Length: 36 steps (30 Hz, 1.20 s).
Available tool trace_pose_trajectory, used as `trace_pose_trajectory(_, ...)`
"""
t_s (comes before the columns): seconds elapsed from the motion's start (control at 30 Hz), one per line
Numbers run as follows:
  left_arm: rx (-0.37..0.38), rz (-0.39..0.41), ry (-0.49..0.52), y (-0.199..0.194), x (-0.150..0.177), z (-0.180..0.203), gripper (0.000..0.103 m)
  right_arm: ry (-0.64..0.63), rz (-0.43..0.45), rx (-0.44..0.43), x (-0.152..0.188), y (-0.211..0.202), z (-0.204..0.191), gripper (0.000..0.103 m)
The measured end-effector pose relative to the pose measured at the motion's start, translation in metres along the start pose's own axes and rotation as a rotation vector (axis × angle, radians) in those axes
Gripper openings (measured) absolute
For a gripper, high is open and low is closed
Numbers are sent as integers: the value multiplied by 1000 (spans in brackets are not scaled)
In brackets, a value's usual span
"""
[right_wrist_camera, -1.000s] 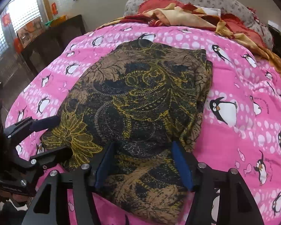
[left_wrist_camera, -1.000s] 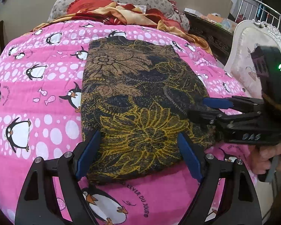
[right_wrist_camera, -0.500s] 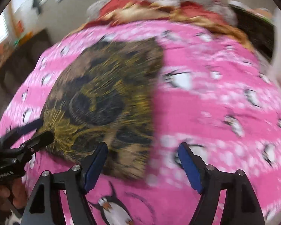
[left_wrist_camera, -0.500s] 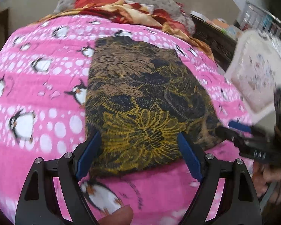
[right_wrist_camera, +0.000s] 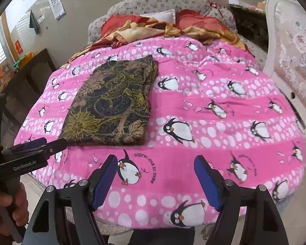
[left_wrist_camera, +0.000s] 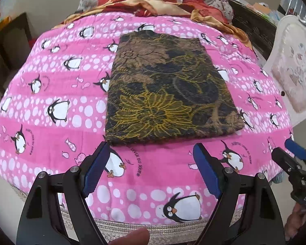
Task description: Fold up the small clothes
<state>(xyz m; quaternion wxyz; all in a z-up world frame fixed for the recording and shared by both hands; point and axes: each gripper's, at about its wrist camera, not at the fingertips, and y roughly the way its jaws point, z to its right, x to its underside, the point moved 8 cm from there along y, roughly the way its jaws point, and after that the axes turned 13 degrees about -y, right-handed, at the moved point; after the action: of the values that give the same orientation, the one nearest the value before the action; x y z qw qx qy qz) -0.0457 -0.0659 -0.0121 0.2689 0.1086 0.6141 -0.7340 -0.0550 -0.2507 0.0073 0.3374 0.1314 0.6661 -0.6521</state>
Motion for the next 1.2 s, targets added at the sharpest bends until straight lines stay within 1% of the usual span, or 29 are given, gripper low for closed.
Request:
trace_pose_trajectory(0.1, 16, -4, 5, -4, 2, 5, 84, -10, 2, 9, 0, -5, 0, 75)
trace_pose_trajectory(0.23, 14, 4, 12, -6, 1, 7, 84, -18, 7, 11, -1, -8, 1, 75)
trace_pose_trajectory(0.63, 5, -16, 13, 0, 0, 5, 84, -20, 1, 1, -3, -4, 1, 75)
trace_pose_trajectory(0.73, 21, -27, -2, 5, -2, -2, 84, -13, -4, -8, -3, 0, 3, 75)
trace_pose_trajectory(0.8, 25, -18, -17, 9, -6, -11, 84, -9, 9, -15, -5, 6, 6, 75)
trace_pose_trajectory(0.83, 30, -9, -19, 12, -10, -20, 84, -4, 32, -32, -6, 8, 7, 75)
trace_pose_trajectory(0.9, 17, 13, -28, 19, -19, -37, 84, 2, 79, -110, -10, 14, 3, 75)
trace_pose_trajectory(0.93, 5, 28, -42, 25, -26, -51, 84, 14, 99, -159, -12, 18, 1, 75)
trace_pose_trajectory(1.0, 15, 49, -59, 35, -39, -70, 84, 64, 133, -266, -16, 31, -2, 75)
trace_pose_trajectory(1.07, 70, 29, -81, 49, -50, -83, 84, 104, 155, -321, -23, 45, -2, 75)
trace_pose_trajectory(1.1, 115, 12, -97, 55, -54, -86, 84, 131, 172, -345, -29, 54, 0, 75)
trace_pose_trajectory(1.13, 176, -13, -121, 63, -60, -87, 84, 161, 181, -370, -36, 64, 3, 75)
trace_pose_trajectory(1.17, 204, -30, -133, 68, -64, -86, 84, 186, 176, -393, -41, 75, 4, 75)
trace_pose_trajectory(1.2, 244, -51, -131, 75, -68, -82, 84, 212, 149, -420, -47, 90, 7, 75)
